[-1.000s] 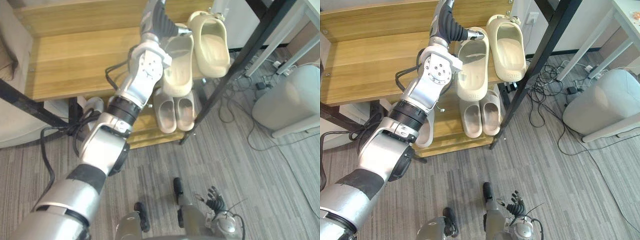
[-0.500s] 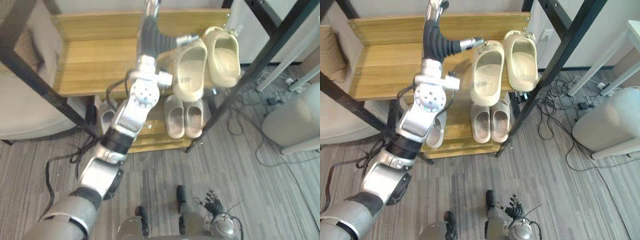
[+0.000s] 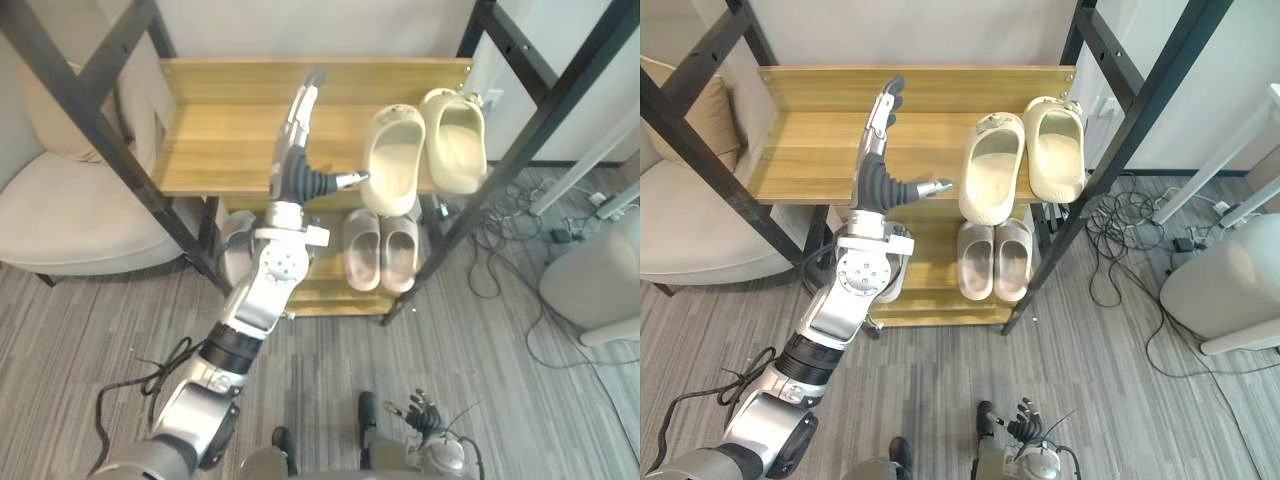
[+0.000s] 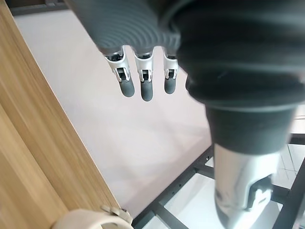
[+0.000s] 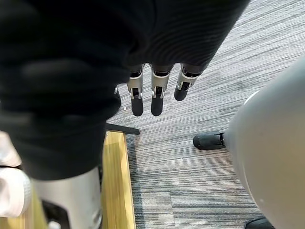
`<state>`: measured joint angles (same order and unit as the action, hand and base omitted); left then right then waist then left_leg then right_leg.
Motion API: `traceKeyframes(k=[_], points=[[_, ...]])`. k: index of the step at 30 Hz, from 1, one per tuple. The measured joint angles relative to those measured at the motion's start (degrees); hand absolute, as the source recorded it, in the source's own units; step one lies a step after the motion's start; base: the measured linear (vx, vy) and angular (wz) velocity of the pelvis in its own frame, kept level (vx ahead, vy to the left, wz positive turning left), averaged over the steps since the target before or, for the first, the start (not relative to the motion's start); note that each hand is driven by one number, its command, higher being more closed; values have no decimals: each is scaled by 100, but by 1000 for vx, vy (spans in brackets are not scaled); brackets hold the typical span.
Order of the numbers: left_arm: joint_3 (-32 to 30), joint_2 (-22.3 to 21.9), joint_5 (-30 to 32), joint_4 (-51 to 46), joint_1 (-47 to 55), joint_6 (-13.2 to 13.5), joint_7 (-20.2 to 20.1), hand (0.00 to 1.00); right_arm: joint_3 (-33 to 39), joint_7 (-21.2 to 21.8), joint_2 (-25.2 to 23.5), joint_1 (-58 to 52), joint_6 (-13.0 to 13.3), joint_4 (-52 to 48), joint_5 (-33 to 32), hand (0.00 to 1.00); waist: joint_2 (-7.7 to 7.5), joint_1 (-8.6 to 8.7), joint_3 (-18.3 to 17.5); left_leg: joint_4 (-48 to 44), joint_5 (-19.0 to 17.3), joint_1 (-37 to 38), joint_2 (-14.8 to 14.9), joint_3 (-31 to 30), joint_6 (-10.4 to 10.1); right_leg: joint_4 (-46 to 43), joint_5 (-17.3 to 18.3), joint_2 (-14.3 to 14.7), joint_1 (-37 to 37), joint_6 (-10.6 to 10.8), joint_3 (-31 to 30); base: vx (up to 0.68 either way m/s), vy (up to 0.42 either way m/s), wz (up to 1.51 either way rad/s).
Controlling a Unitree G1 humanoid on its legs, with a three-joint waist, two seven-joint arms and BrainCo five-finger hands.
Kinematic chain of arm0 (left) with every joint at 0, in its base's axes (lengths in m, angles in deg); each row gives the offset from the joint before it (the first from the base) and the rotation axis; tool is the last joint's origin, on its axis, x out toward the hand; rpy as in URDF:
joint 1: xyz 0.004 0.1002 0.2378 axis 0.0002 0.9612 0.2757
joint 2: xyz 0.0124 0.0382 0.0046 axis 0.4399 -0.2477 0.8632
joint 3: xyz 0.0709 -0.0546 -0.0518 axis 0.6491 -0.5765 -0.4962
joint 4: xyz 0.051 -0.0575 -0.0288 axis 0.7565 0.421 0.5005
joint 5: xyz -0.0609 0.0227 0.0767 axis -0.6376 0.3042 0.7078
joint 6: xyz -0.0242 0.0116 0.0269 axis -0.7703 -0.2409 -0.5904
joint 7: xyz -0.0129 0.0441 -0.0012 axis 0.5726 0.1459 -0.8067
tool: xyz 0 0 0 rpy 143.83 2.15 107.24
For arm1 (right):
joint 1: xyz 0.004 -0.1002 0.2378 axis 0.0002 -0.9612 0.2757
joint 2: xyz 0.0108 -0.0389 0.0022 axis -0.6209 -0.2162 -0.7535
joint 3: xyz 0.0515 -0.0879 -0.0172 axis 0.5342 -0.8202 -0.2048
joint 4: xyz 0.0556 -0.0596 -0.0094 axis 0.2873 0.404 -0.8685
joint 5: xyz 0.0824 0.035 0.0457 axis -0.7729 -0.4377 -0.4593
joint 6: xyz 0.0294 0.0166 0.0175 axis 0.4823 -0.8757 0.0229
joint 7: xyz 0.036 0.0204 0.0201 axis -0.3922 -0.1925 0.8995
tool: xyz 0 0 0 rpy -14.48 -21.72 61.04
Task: Organize the slippers on the shoe rack
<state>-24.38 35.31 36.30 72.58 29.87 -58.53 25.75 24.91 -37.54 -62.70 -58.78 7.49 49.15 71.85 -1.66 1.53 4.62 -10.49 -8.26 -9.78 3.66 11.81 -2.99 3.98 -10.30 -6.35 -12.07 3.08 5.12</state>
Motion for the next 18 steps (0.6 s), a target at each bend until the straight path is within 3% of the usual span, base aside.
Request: traceKeyframes(k=[18], points=[[49,-501,53,884,177,-136,-122,0,6,-73,5,16,-3,6,-4,0,15,-51,-18,33,20,-23,-11,101,11,-63,51,-32,-100,17,16,-2,13,-1]])
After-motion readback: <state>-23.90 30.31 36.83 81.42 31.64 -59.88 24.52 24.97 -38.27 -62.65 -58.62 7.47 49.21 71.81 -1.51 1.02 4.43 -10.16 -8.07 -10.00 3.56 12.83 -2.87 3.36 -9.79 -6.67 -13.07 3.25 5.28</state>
